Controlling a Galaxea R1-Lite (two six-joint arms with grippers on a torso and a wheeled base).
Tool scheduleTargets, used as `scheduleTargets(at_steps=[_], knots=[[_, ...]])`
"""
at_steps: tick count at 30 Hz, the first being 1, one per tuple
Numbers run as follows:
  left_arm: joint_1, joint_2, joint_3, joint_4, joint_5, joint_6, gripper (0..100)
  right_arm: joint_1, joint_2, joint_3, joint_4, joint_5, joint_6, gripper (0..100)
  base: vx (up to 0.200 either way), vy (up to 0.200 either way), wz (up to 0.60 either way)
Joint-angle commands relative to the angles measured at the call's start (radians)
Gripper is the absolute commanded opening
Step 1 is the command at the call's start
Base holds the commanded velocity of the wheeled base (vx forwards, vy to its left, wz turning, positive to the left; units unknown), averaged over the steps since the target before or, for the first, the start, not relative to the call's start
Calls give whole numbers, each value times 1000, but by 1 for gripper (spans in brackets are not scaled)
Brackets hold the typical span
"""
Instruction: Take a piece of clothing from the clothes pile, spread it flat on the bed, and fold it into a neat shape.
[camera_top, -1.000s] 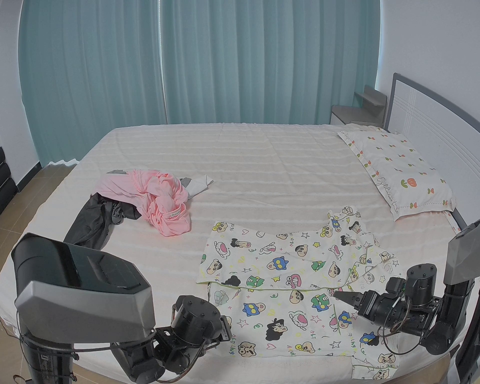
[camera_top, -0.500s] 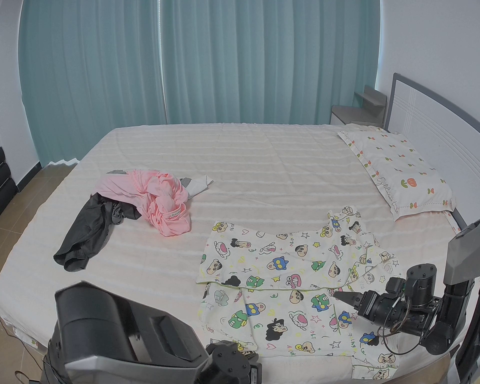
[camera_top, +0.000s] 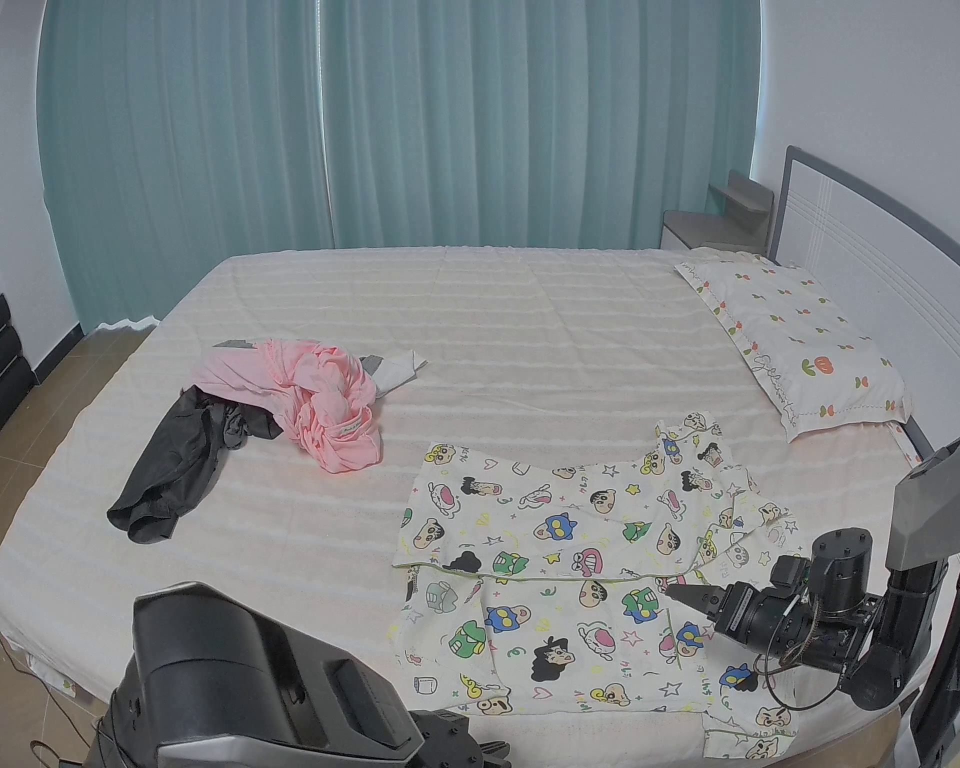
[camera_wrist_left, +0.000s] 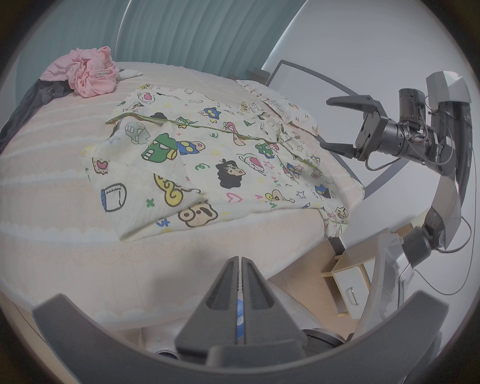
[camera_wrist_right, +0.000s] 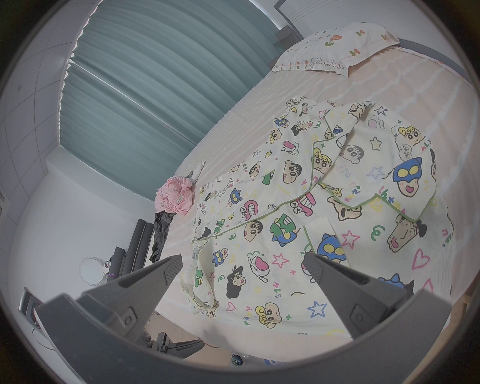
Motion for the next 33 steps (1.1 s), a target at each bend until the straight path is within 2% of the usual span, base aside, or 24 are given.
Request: scheduleTargets(at_steps=[1, 5, 11, 18, 20, 21, 28, 31, 33], knots=[[27, -59, 23, -51, 1, -6, 0, 1, 3, 18, -18, 0, 0, 100, 0, 0, 0], [73, -166, 39, -56, -6, -15, 0, 0, 5, 18, -18, 0, 0, 100, 0, 0, 0], [124, -195, 40, -56, -6, -17, 0, 0, 5, 18, -18, 0, 0, 100, 0, 0, 0], [254, -151, -4, -53, -3, -15, 0, 0, 6, 18, -18, 0, 0, 100, 0, 0, 0], [326, -69, -55, -51, -1, -2, 0, 0, 14, 18, -18, 0, 0, 100, 0, 0, 0], [340, -54, -66, -50, -1, -2, 100, 0, 14, 18, -18, 0, 0, 100, 0, 0, 0], [378, 72, -176, -45, 1, 54, 100, 1, 20, 18, -18, 0, -1, 100, 0, 0, 0], [381, 73, -204, -4, 1, 57, 100, 0, 20, 18, -18, 0, -6, 100, 0, 0, 0], [381, 60, -262, 110, 2, 58, 100, 0, 20, 18, -18, 0, -8, 100, 0, 0, 0]])
